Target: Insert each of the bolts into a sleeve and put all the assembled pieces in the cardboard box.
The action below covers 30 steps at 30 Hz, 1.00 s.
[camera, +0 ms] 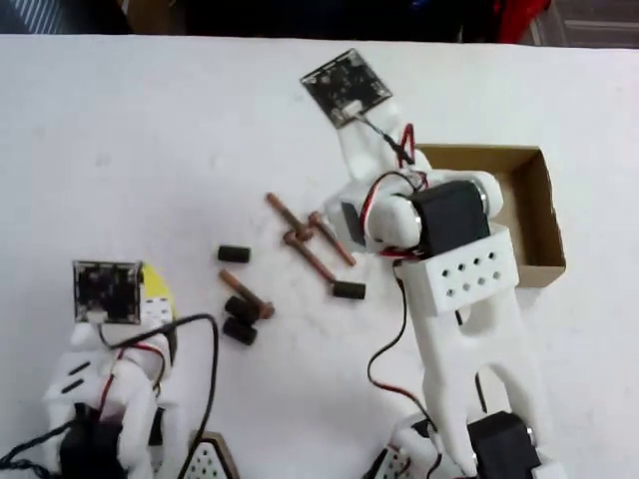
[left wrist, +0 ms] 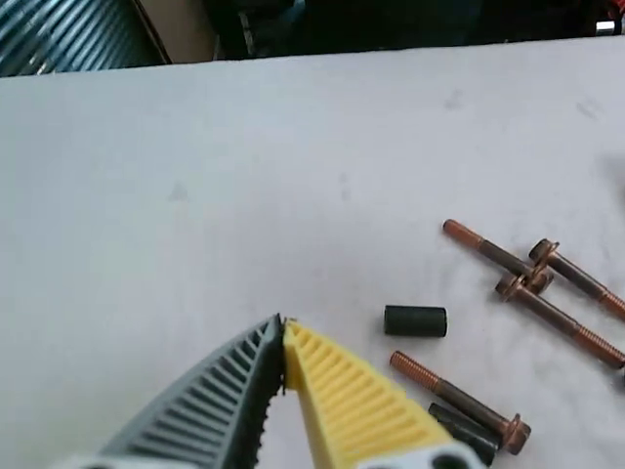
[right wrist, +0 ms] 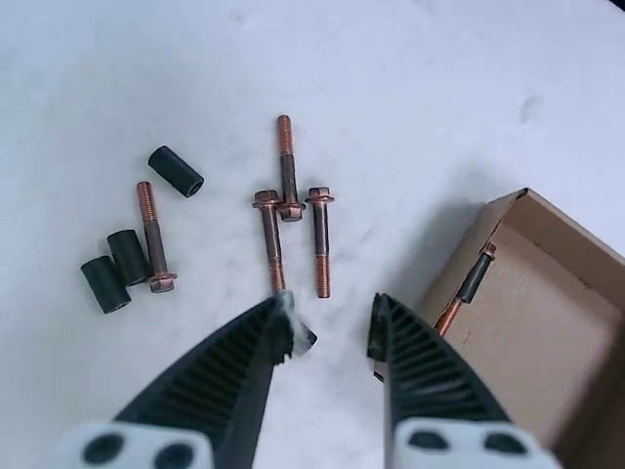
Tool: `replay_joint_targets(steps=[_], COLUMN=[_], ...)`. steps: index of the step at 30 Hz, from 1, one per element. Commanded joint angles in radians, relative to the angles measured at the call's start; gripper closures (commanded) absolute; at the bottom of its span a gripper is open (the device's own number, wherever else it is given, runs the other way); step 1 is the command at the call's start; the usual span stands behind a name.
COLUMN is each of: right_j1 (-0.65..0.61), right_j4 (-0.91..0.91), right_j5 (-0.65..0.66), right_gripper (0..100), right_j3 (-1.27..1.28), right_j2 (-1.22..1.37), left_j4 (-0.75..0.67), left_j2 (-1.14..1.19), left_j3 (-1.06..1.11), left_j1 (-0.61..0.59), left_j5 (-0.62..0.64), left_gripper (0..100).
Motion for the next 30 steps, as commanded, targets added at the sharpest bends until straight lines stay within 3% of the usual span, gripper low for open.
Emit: replay_joint_targets(steps=[1, 5, 12, 22, 30], right_j1=[-0.097, -0.156, -0.11, 0.059, 0.065], right_j4=[0.033, 0.05, -0.074, -0.443, -0.71], right_j5=[0.147, 0.239, 0.497, 0.792, 0.936], right_gripper=[88.6, 88.6, 88.6, 88.6, 88.5], right_j3=[-0.005, 0.117, 0.44, 0.924, 1.162], right_j2=[-0.062, -0.119, -0.206, -0.292, -0.286], left_j4=[-0.006, -0.006, -0.021, -0.112, -0.112], left_j2=[-0.005, -0.005, -0.005, -0.005, -0.005], left_j3=[0.041, 0.089, 0.176, 0.285, 0.29], left_j1=[-0.005, -0.01, -0.01, -0.012, -0.012], left_j5=[-0.011, -0.006, -0.003, -0.005, -0.006], left_gripper=[98, 98, 98, 98, 98])
